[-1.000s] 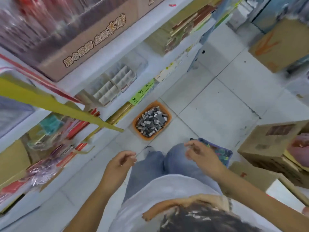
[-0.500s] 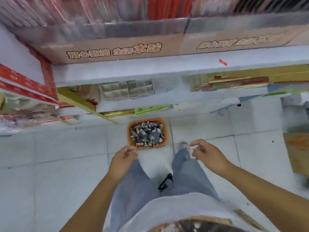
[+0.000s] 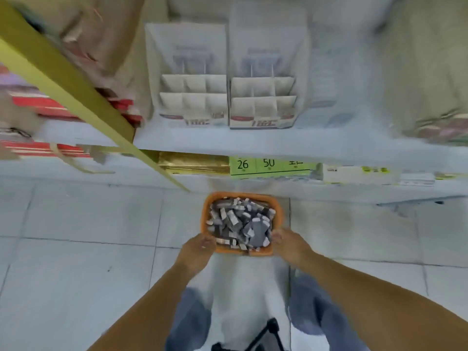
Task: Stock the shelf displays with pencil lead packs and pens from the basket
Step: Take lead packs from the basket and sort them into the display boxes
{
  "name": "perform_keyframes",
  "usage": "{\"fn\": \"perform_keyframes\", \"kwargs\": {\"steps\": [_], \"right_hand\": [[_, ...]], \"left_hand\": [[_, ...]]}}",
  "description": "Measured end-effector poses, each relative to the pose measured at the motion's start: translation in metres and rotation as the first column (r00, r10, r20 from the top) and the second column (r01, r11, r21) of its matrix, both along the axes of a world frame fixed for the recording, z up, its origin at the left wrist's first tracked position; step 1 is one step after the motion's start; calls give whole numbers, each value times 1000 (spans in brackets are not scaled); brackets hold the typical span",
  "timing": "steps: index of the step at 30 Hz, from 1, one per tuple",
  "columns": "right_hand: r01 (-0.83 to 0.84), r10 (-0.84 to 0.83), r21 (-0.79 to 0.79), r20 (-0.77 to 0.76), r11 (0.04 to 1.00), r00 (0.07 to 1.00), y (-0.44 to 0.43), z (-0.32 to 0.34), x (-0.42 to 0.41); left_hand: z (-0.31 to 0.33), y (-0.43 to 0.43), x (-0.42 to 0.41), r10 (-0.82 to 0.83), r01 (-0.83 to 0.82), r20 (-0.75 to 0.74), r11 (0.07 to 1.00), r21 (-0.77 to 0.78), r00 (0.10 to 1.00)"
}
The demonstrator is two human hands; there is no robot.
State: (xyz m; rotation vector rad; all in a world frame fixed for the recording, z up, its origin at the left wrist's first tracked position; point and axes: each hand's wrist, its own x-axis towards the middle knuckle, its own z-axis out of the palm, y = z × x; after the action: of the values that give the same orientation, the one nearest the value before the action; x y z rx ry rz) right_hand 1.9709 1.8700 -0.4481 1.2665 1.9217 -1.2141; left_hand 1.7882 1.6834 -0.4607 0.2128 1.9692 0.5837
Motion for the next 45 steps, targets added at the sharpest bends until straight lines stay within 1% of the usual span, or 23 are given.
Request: {"fn": "perform_keyframes", "kwargs": {"steps": [3, 6, 9, 12, 14, 15, 18, 21, 23, 26, 30, 32, 34, 37, 40, 43, 45], "right_hand": [[15, -14, 56, -25, 998, 1000, 0, -92, -8], [57, -48, 93, -93, 994, 994, 2, -169, -12], [86, -64, 169, -133, 982, 989, 5, -243, -12], [124, -103, 288, -85, 950, 991, 0, -293, -8], [192, -182, 313, -62, 930, 981, -5, -315, -9], [229, -211, 312, -90, 922, 973, -7, -324, -9], [311, -252, 293, -221, 904, 942, -11, -339, -11], [383, -322, 218, -269, 898, 908, -10, -346, -15], [438, -378, 162, -302, 885, 875, -7, -348, -16], [502, -460, 71, -303, 862, 834, -3, -343, -19], [477, -457, -7, -295, 879, 839, -3, -338, -7], [494, -485, -54, -306, 868, 819, -3, -338, -2], [523, -525, -100, -327, 846, 786, -4, -335, 0], [566, -565, -107, -342, 817, 751, -3, -329, 0], [599, -604, -144, -370, 788, 706, 3, -324, 1], [577, -620, -239, -401, 781, 674, 5, -308, -3], [529, -609, -304, -452, 792, 652, 7, -287, -10]], "left_hand": [[-82, 15, -6, -29, 29, -14, 999, 23, 999], [-158, 26, -10, -85, 87, -50, 995, 39, 995], [-236, 38, -12, -66, 78, -126, 992, 98, 990], [-296, 44, -9, -53, 104, -324, 984, 143, 945], [-319, 46, -5, -76, 160, -462, 976, 146, 884], [-328, 45, -3, -93, 190, -512, 972, 140, 854], [-342, 43, 0, -126, 251, -574, 957, 144, 809], [-353, 45, -2, -162, 303, -617, 944, 131, 770], [-355, 47, -2, -164, 310, -605, 940, 144, 779], [-346, 44, 0, -58, 227, -583, 949, 220, 810], [-328, 30, 4, 146, 67, -571, 940, 335, 808], [-321, 28, 3, 221, 1, -556, 929, 371, 801], [-313, 30, 2, 242, -30, -528, 925, 378, 814], [-308, 34, 3, 273, -66, -472, 911, 408, 838], [-307, 35, 8, 325, -128, -444, 900, 416, 835], [-300, 37, 13, 311, -133, -384, 896, 424, 869], [-287, 40, 16, 285, -129, -277, 873, 470, 918]]}}
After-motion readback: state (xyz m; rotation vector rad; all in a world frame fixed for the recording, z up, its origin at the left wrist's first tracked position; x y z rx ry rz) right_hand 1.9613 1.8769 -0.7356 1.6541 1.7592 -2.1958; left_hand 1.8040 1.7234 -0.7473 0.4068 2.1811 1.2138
